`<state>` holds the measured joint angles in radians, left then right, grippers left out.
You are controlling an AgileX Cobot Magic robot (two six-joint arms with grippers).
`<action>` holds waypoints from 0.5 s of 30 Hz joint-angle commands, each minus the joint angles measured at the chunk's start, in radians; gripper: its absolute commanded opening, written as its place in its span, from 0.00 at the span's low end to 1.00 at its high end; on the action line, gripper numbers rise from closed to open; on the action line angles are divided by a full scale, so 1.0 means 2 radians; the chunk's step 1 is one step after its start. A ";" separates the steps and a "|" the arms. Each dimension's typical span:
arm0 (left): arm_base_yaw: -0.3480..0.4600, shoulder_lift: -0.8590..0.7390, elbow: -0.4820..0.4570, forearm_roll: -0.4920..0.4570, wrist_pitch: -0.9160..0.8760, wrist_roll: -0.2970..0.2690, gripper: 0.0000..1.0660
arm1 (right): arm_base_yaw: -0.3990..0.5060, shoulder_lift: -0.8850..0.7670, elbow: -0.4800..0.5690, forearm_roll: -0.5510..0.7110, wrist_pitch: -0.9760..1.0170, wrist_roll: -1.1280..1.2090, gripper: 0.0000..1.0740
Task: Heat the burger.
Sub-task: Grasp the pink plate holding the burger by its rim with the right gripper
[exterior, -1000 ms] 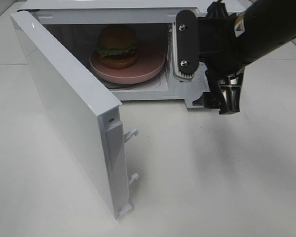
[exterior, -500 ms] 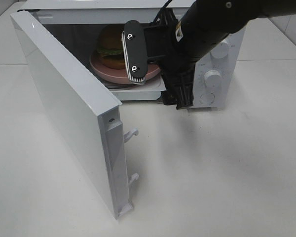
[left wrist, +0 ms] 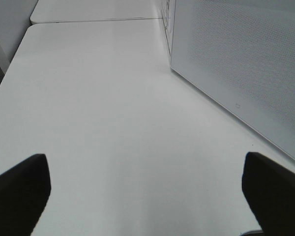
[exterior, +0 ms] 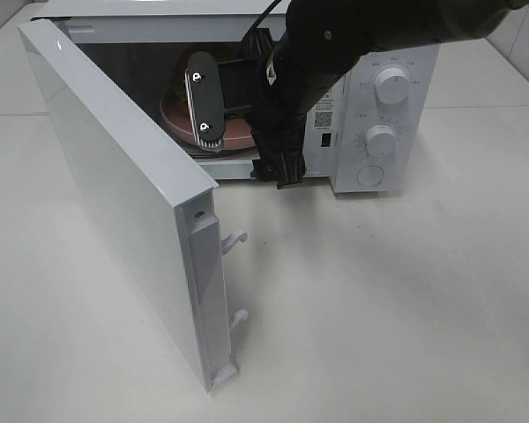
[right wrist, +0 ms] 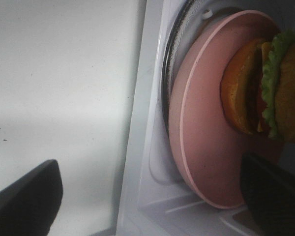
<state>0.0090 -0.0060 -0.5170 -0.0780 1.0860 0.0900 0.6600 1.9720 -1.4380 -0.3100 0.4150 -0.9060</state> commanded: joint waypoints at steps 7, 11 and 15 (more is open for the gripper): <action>0.001 -0.007 0.000 -0.001 -0.007 0.000 0.92 | -0.002 0.062 -0.061 -0.002 -0.007 0.007 0.87; 0.001 -0.007 0.000 -0.001 -0.007 0.000 0.92 | -0.002 0.083 -0.082 -0.002 -0.009 0.007 0.87; 0.001 -0.007 0.000 0.002 -0.007 0.000 0.92 | -0.003 0.101 -0.103 -0.002 -0.010 0.007 0.86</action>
<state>0.0090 -0.0060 -0.5170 -0.0770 1.0860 0.0900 0.6600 2.1630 -1.6220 -0.3100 0.3980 -0.9050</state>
